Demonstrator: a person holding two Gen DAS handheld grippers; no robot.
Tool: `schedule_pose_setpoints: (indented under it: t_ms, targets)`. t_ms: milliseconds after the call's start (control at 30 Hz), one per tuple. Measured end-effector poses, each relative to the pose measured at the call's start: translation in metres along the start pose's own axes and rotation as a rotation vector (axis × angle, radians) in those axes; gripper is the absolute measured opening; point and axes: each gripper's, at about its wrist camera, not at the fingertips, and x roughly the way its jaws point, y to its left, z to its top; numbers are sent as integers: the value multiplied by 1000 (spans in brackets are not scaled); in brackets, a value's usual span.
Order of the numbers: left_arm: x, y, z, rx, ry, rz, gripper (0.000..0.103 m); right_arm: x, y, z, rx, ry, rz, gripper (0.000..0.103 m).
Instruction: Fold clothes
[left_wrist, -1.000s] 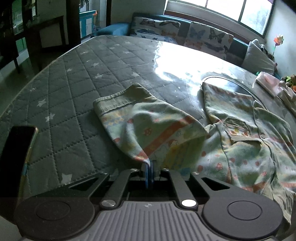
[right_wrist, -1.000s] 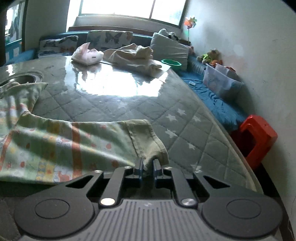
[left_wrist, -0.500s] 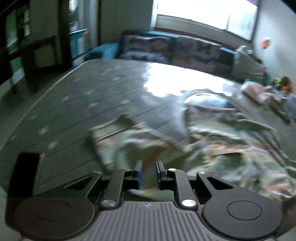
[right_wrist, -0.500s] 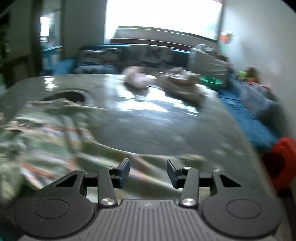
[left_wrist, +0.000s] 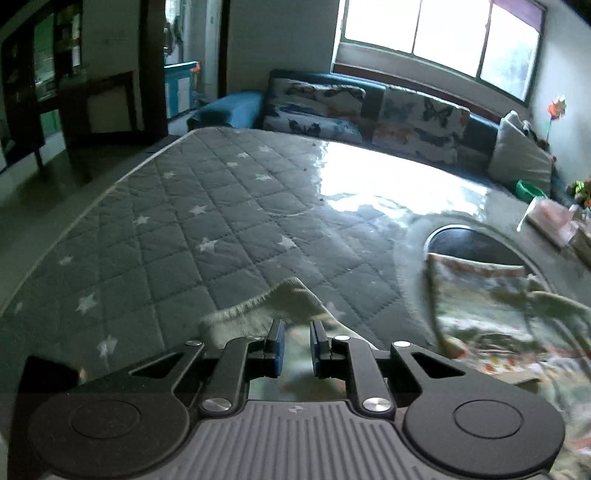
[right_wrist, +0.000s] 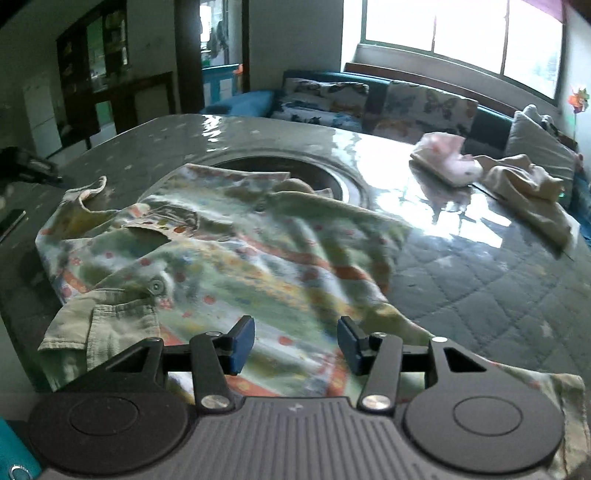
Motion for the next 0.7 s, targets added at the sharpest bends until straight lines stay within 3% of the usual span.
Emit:
schedule_pose_setpoints:
  t_ms: [100,167,300,400,500,700]
  targets:
    - [28,3,1,36,42,30,15,7,5,2,-14,16,8,54]
    - [33,0,1,77,17,61,17,11,8,2,-26,27,11,54]
    - [36,-4,-8,143,-30,210,17,16,9,3,-34,40,11,58]
    - [32,3,-19,116,-32,314,18,20,10,3,-40,48,13,59]
    - [22,13,-30,61,-25,367,19,24,11,1,-46,59,15,64]
    - [18,10,-38,89,2,408,19,24,9,-2,-48,55,32,67]
